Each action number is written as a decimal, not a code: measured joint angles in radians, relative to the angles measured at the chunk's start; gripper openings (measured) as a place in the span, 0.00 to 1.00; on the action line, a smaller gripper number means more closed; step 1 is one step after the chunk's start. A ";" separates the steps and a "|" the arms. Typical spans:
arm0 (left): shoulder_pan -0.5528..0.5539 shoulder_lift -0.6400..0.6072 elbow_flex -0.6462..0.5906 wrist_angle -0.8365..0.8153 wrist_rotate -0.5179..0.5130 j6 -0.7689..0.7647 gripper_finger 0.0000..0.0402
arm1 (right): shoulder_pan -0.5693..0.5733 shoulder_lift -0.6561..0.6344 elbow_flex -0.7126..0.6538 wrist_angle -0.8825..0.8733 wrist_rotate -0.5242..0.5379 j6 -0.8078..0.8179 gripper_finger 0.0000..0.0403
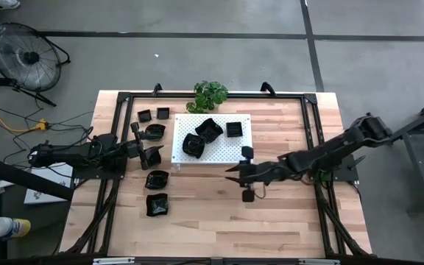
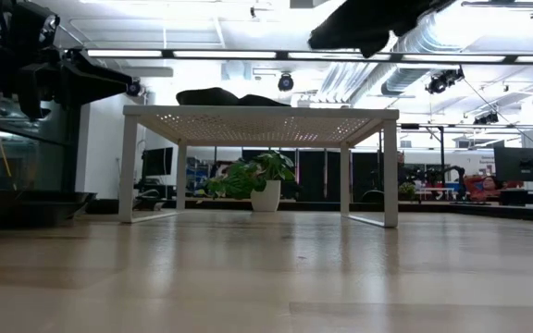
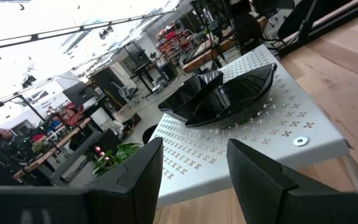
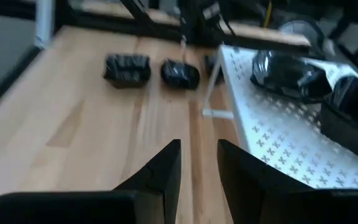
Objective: Pick & Place Mini shaped plates
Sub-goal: Stack the distorted square plate on top of the distorted square plates on the shelf
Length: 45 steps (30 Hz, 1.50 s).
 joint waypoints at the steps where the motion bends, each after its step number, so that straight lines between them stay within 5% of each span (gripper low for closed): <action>1: 0.000 0.000 0.000 0.000 0.000 0.000 0.44 | 0.003 -0.023 -0.025 0.027 -0.005 -0.007 0.25; 10: 0.000 0.000 0.000 0.000 0.000 0.000 0.44 | 0.003 -0.132 -0.124 0.020 0.016 -0.208 0.25; 45: 0.000 0.000 0.000 0.011 -0.001 0.000 0.44 | -0.015 -0.132 -0.107 0.031 0.001 -0.148 0.25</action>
